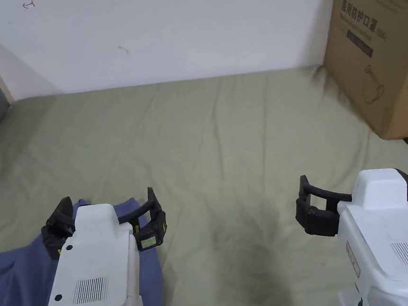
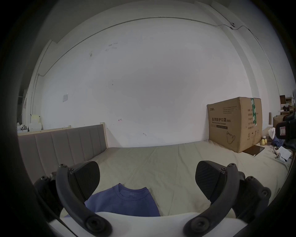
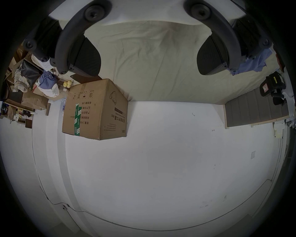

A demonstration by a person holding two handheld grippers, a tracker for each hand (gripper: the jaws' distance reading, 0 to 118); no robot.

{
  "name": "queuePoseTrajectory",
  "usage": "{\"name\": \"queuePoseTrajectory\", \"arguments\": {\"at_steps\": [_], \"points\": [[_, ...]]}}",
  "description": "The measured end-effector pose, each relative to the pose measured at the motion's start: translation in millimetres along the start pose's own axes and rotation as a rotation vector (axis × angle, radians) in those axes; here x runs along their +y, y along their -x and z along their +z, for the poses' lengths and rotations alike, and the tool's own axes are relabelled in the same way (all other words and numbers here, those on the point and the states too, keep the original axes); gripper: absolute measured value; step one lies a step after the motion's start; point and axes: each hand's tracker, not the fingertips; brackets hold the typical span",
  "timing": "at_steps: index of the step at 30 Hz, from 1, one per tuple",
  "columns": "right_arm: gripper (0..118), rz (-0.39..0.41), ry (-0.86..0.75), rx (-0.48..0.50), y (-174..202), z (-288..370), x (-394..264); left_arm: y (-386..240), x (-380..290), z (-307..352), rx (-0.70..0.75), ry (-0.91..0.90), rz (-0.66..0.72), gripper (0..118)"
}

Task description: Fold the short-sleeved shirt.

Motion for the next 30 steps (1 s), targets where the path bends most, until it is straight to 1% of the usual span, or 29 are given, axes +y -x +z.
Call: {"name": "queuePoseTrajectory", "arguments": {"at_steps": [14, 30], "points": [[117, 0.018, 0.001, 0.004, 5.1, 1.7, 0.8, 4.2, 3.0, 2.1, 0.008, 0.007, 0.039, 118], [117, 0.008, 0.008, 0.005, 4.4, 1.4, 2.8, 4.2, 5.6, 1.3, 0.009, 0.004, 0.056, 118]]}}
